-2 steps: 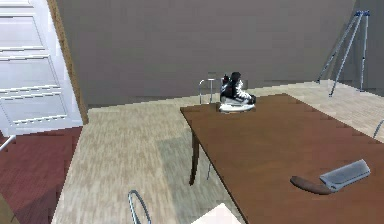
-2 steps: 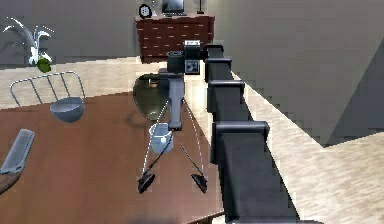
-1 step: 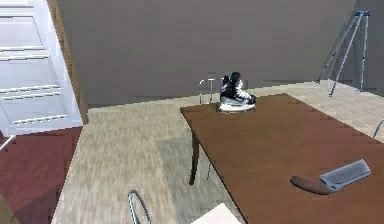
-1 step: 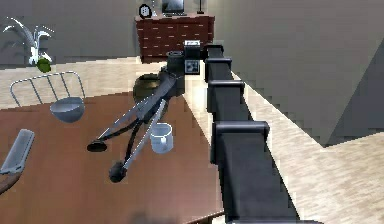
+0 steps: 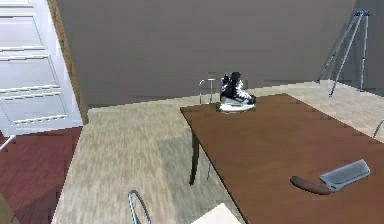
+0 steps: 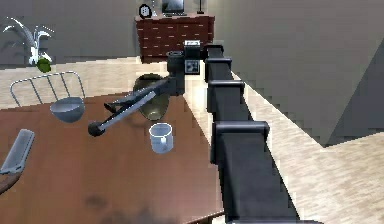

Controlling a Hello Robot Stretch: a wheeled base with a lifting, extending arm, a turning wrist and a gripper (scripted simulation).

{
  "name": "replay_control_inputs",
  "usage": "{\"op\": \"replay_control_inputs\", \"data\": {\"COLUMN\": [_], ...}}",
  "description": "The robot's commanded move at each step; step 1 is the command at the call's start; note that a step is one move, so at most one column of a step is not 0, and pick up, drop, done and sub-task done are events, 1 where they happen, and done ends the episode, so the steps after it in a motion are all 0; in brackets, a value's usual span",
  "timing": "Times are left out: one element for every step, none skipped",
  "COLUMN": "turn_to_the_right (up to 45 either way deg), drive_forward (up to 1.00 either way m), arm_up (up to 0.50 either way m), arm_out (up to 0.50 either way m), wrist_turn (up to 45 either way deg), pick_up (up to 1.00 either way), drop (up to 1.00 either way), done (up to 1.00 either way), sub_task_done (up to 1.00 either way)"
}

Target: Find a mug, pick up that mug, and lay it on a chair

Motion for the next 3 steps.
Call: {"op": "replay_control_inputs", "data": {"turn_to_the_right": [0.0,0.0,0.0], "drive_forward": [0.00,0.00,0.00], "arm_up": [0.00,0.00,-0.28], "arm_out": [0.00,0.00,0.00], "wrist_turn": [45.0,18.0,0.0], "pick_up": [0.00,0.00,0.00], "drop": [0.00,0.00,0.00], "done": [0.00,0.00,0.00], "sub_task_done": [0.00,0.00,0.00]}}
